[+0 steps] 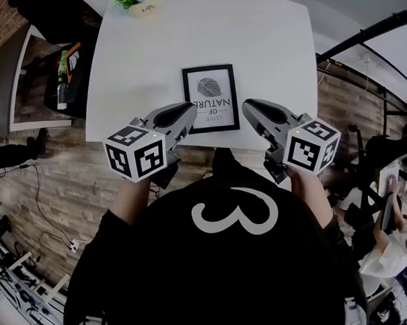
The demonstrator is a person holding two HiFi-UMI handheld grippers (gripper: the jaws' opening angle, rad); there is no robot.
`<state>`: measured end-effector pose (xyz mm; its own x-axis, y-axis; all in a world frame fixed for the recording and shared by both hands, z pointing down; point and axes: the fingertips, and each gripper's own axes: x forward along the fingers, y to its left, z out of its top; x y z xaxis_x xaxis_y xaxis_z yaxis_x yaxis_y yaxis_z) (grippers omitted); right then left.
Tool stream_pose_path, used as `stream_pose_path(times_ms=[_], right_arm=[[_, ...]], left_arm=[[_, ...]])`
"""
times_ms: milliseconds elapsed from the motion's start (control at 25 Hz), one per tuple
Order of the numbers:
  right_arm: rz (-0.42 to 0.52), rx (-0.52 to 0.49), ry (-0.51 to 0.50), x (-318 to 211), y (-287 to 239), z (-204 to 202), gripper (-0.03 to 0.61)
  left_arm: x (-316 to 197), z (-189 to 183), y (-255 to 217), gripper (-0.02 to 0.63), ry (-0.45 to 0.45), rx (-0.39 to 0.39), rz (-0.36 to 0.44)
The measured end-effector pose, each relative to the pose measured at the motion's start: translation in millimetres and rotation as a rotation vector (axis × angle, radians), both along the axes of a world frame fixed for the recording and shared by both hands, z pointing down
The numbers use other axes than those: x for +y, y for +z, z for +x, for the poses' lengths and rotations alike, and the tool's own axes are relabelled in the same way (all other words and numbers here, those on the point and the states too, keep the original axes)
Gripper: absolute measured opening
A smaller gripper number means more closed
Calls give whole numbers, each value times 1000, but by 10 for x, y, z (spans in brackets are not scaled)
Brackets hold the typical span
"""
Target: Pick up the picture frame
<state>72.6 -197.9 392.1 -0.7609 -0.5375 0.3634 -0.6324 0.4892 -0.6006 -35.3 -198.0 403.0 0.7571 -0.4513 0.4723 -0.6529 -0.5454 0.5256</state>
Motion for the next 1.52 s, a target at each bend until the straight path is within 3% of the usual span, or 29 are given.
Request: stream_pose_path(times_ms=[560,760,1080,1520], right_arm=[[-72,83,-41,-296,508,-21,31],[-101,148,-60,-327,722,-30,110],[-157,193,-46,-387,1010,10,118],[-207,328,-55,-379,1394,6,124]], left_arm=[[-246,-167,463,42,-49,-74,-67],[-306,-253,632,61,-64,-110,-91],[-323,-273,902,98,-69,-141,-150],[-318,-296,1212,111,-94,-190,-222]])
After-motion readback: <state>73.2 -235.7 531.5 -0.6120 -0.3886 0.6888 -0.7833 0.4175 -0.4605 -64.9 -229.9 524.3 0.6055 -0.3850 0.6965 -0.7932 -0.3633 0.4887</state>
